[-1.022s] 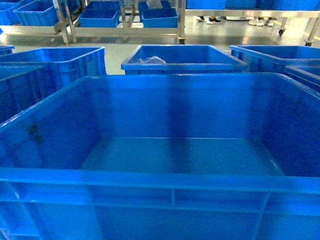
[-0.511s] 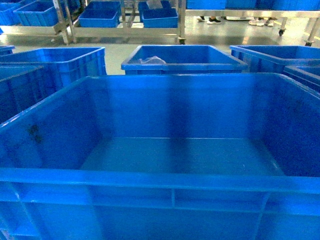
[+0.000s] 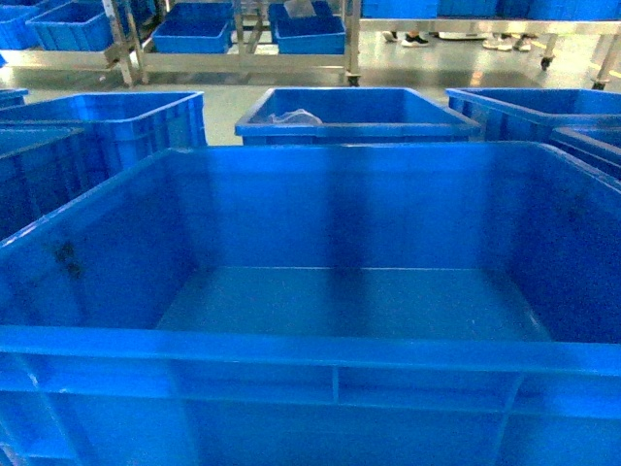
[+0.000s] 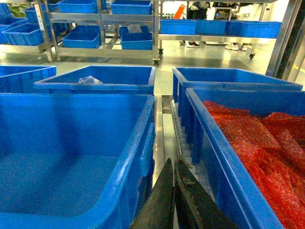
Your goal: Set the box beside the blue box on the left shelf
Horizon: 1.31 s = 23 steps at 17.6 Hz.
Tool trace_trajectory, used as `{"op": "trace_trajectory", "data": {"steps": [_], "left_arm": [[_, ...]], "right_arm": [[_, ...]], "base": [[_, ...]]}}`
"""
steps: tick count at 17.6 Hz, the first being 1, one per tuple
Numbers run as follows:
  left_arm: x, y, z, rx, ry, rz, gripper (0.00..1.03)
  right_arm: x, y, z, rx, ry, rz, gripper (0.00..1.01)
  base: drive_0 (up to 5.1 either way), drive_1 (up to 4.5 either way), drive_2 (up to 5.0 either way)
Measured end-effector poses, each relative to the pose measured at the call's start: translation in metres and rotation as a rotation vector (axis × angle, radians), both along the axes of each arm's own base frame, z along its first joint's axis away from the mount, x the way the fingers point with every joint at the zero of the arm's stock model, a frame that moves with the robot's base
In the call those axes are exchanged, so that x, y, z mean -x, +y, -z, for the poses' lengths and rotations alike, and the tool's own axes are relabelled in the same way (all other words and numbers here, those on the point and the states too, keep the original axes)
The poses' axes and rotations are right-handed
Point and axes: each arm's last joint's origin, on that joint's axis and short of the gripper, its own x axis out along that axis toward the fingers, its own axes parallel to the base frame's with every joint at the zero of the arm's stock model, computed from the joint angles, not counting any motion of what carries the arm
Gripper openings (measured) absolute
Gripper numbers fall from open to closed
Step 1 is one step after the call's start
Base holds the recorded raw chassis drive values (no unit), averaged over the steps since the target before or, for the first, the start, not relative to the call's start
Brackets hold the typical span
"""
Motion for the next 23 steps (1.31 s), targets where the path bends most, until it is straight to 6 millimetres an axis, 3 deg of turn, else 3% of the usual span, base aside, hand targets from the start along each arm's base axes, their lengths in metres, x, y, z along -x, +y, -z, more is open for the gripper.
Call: {"op": "trace_trajectory", "data": {"steps": [11, 12, 17, 23], "left_arm": [[0.014, 0.0, 0.001, 0.0, 0.005, -0.002, 0.03], [0.015, 0.0, 0.0, 0.0, 0.0, 0.0, 0.03], [0.025, 0.0, 0.004, -0.002, 0.016, 0.0, 0.03], [0.025, 0.0, 0.004, -0.002, 0.019, 0.0, 0.72]], "right_arm": [[0.018, 0.0, 0.007, 0.0, 0.054, -0.001, 0.02], [0.021, 0.0, 0.001, 0.0, -0.009, -0.001, 0.02], [0.021, 0.0, 0.004, 0.001, 0.011, 0.0, 0.02], [0.021, 0.0, 0.004, 0.002, 0.012, 0.0, 0.75]], "base": [[0.0, 0.0, 0.0], [0.0, 0.0, 0.0], [0.0, 0.0, 0.0], [0.0, 0.0, 0.0]]}}
